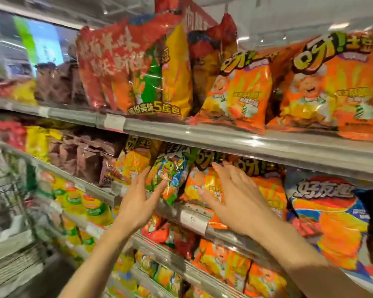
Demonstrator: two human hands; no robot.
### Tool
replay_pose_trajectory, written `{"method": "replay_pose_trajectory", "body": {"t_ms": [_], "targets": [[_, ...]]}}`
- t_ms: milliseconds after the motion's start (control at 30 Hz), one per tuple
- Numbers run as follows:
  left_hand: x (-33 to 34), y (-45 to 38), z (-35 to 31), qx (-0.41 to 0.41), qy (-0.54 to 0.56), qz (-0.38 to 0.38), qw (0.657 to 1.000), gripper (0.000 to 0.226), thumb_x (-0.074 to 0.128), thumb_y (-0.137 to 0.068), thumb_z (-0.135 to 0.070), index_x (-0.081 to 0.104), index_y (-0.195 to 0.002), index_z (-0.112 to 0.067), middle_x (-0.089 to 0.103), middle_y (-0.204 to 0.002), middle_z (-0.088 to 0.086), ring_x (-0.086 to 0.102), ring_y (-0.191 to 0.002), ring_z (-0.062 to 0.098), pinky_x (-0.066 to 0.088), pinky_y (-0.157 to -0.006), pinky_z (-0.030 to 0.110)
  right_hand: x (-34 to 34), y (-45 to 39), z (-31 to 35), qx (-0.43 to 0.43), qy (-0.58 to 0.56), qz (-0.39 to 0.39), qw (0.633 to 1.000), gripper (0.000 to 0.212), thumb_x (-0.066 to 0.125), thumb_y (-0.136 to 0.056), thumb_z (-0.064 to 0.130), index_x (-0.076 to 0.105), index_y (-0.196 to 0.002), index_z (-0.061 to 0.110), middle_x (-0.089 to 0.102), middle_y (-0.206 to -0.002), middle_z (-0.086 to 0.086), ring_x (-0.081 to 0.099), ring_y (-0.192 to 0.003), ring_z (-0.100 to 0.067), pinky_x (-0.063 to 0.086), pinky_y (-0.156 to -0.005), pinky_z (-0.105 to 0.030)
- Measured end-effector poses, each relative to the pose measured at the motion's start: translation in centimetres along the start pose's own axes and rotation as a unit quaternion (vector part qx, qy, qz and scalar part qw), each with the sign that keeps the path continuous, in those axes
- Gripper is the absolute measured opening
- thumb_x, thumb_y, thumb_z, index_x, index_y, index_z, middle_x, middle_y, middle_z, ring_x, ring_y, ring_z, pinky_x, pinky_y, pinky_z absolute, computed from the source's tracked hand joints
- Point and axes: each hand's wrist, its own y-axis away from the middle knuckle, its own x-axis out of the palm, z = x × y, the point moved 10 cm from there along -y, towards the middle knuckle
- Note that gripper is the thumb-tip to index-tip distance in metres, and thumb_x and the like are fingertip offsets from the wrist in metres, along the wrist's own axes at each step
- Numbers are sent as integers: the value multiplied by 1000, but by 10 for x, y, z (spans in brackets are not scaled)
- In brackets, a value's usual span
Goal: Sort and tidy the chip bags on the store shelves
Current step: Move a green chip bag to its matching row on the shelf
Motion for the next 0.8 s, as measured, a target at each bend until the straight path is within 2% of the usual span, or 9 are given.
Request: {"method": "replay_pose_trajectory", "body": {"t_ms": [100,233,333,467,533,600,700,800], "targets": [[5,-21,15,-20,-28,12,999,90,38,-85,-83,25,-157,-30,30,-163,-5,28,-149,15,27,-121,42,1,-36,5,-34,47,-19,998,80,30,-94,71,16,-157,23,34,-156,-9,35,-142,-30,31,-114,-43],[12,-42,22,-16,-60,24,998,79,43,-93,-70,26,-158,-28,32,-162,-2,31,-147,16,28,-118,39,18,-78,13,-38,19,22,999,71,33,-95,70,30,-150,23,53,-141,-10,52,-128,-31,45,-100,-40],[15,-53,29,-29,-61,40,997,73,46,-97,-61,27,-158,-25,31,-162,-2,30,-147,14,26,-116,34,31,-97,20,-34,7,44,998,55,36,-97,66,48,-132,26,63,-129,-5,58,-120,-27,48,-90,-36],[18,-66,39,-22,-71,55,996,70,44,-98,-61,28,-157,-27,31,-162,-3,29,-147,14,24,-114,30,42,-114,30,-32,-2,44,999,36,36,-100,61,48,-102,27,66,-118,-2,63,-108,-25,41,-71,-30],[21,-72,43,-4,-71,63,995,69,43,-98,-61,28,-157,-29,32,-162,-2,28,-147,13,22,-114,28,44,-120,33,-16,-10,20,1000,37,35,-101,60,52,-101,27,68,-111,-1,65,-101,-25,41,-66,-29],[26,-78,49,12,-63,77,995,70,41,-96,-67,27,-156,-34,31,-162,-2,26,-149,14,22,-119,32,46,-125,34,15,2,-17,1000,45,34,-99,62,60,-105,25,69,-107,-3,66,-96,-26,45,-67,-30],[32,-82,58,26,-49,97,994,80,31,-89,-81,26,-156,-37,31,-162,-4,23,-150,13,23,-122,42,52,-129,33,69,43,-50,995,53,32,-97,67,60,-97,23,70,-104,-7,66,-94,-28,48,-72,-32],[36,-81,59,50,-38,105,992,77,30,-91,-79,25,-156,-39,32,-161,-7,25,-148,11,23,-121,36,57,-131,33,122,69,-72,988,67,27,-94,73,64,-101,16,69,-106,-11,63,-100,-32,50,-85,-38]]}}
